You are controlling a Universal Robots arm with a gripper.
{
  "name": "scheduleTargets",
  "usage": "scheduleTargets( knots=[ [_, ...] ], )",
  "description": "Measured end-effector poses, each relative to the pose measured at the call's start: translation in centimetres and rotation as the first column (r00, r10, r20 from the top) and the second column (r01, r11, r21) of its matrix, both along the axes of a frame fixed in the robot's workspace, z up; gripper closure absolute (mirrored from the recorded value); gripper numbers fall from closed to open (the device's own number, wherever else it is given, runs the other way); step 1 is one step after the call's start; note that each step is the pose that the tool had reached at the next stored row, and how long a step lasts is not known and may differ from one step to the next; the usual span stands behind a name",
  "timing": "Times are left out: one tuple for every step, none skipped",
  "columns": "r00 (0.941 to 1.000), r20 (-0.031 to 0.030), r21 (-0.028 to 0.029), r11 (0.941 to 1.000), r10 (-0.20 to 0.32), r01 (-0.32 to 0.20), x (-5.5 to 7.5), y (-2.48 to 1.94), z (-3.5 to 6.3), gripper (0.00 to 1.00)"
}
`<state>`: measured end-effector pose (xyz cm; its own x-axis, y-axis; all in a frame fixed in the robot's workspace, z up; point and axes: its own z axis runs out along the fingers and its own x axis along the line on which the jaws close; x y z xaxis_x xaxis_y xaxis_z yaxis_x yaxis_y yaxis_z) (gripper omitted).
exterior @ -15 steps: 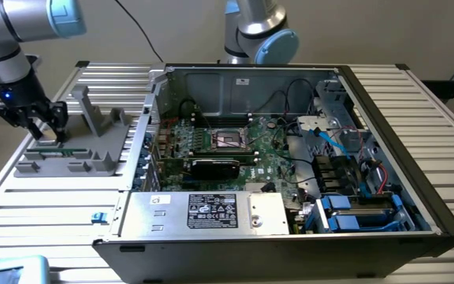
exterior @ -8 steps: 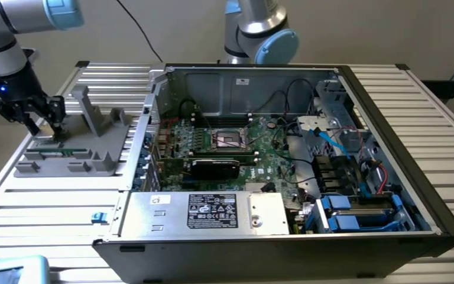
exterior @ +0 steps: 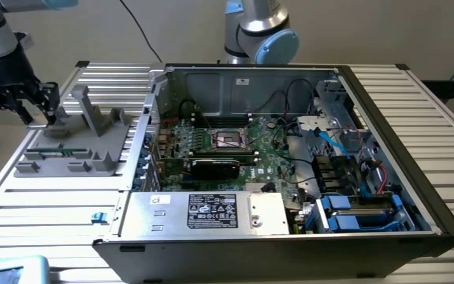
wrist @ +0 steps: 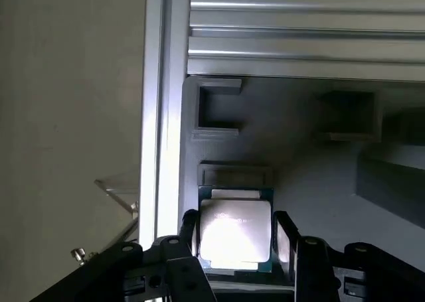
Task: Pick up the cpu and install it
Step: 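Pick up the cpu and move it towards the insertion slot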
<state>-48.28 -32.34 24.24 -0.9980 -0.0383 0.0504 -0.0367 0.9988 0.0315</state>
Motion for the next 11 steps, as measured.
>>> scheduleTargets(
  knots=[
    [1.0000, 0.0000, 0.0001, 1.0000, 0.000, 0.000, 0.0, 0.00, 0.45, 0.45],
    [1.0000, 0.0001, 0.0001, 1.0000, 0.000, 0.000, 0.1, -0.01, 0.88, 0.45],
    [1.0000, -0.0002, 0.0001, 1.0000, 0.000, 0.000, 0.1, -0.01, 1.38, 0.45],
    [1.0000, -0.0002, 0.0001, 1.0000, 0.000, 0.000, 0.2, -0.02, 1.83, 0.45],
    [1.0000, -0.0002, 0.0001, 1.0000, 0.000, 0.000, 0.2, -0.02, 2.28, 0.45],
    [1.0000, -0.0003, 0.0001, 1.0000, 0.000, 0.000, 0.3, -0.03, 2.72, 0.45],
    [1.0000, -0.0002, 0.0001, 1.0000, 0.000, 0.000, 0.3, -0.03, 3.17, 0.45],
    [1.0000, -0.0003, 0.0001, 1.0000, 0.000, 0.000, 0.4, -0.03, 3.62, 0.45],
    [1.0000, -0.0005, 0.0000, 1.0000, 0.000, 0.000, 0.4, -0.04, 4.08, 0.45],
    [1.0000, -0.0003, 0.0001, 1.0000, 0.000, 0.000, 0.5, -0.04, 4.52, 0.45],
    [1.0000, -0.0004, 0.0001, 1.0000, 0.000, 0.000, 0.5, -0.03, 5.01, 0.45]
  ],
)
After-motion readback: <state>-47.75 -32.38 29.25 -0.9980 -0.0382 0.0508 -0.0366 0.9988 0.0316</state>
